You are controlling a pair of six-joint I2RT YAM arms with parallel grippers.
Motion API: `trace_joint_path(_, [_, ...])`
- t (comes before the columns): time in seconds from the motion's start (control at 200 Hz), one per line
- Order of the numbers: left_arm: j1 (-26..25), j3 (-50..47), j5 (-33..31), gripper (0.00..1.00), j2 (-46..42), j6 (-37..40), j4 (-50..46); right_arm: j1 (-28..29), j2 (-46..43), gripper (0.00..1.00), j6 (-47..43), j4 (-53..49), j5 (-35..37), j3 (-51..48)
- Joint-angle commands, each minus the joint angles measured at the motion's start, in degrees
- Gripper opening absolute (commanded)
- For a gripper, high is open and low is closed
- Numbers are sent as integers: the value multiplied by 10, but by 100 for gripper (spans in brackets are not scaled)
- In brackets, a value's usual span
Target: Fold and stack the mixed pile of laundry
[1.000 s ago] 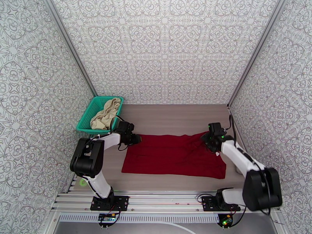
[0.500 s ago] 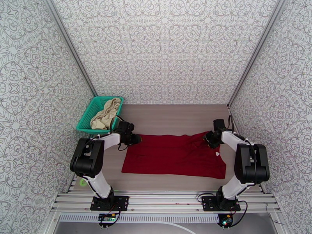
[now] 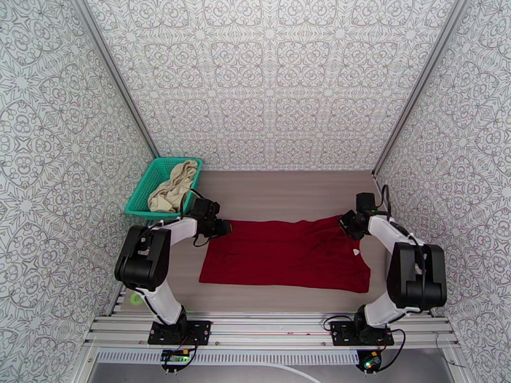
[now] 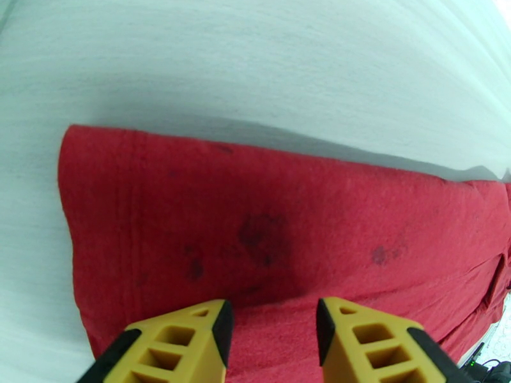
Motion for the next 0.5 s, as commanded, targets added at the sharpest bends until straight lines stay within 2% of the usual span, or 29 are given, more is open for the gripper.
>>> trace_joint_path(0.0, [2,-19,-21,43,24,0,-39,-5,-60,0,8,12,1,-47])
trace_joint_path(0.185, [4,-19,-21,43,24,1,-40,-5,-130,0,30,43,15,-140])
trace_joint_path(0.22, [5,-19,-23,43,24,1,-43,-5,-134,5,35,55,18,-159])
trace_joint_path(0.27, [6,-17,-28,43,24,1,-50,-6,-135,19,41,63,21,-181])
trace_joint_path(0.315, [7,-13,-36,43,24,1,-60,-7,-135,27,41,64,24,-191])
trace_joint_path(0.445, [18,-17,-67,43,11,-1,-81,-7,-141,29,33,40,31,-200])
trace_joint_path(0.495, [26,-25,-57,43,4,-5,-76,-9,-150,29,22,14,36,-195])
